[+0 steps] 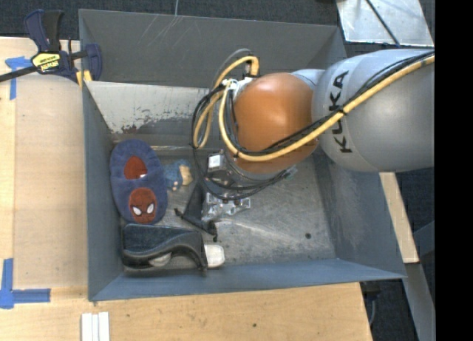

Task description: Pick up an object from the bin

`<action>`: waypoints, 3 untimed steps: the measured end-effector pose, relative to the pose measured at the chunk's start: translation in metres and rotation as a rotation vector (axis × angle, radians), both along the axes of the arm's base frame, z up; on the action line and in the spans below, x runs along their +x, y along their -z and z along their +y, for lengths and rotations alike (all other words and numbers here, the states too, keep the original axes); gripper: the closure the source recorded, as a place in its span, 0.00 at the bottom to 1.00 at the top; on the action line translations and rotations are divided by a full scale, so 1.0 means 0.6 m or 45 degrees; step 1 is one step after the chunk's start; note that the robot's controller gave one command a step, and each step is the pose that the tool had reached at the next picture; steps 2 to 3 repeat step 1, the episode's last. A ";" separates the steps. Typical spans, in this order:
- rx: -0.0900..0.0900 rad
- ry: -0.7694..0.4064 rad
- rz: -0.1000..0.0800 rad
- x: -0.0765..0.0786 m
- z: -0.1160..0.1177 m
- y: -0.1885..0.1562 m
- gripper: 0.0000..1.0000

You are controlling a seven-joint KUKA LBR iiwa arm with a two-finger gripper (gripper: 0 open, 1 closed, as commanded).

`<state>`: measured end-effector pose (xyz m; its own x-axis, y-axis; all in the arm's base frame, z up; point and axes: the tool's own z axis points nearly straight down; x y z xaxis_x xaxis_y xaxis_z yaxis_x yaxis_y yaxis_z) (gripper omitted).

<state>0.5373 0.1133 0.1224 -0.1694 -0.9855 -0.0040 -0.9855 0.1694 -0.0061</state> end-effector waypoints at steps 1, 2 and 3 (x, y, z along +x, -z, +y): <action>0.000 0.005 -0.001 0.003 0.001 -0.085 1.00; 0.000 0.005 -0.001 0.003 0.001 -0.085 1.00; 0.000 0.005 -0.001 0.003 0.001 -0.085 1.00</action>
Offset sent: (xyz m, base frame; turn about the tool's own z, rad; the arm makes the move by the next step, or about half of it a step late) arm 0.0000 0.0002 0.0476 0.0000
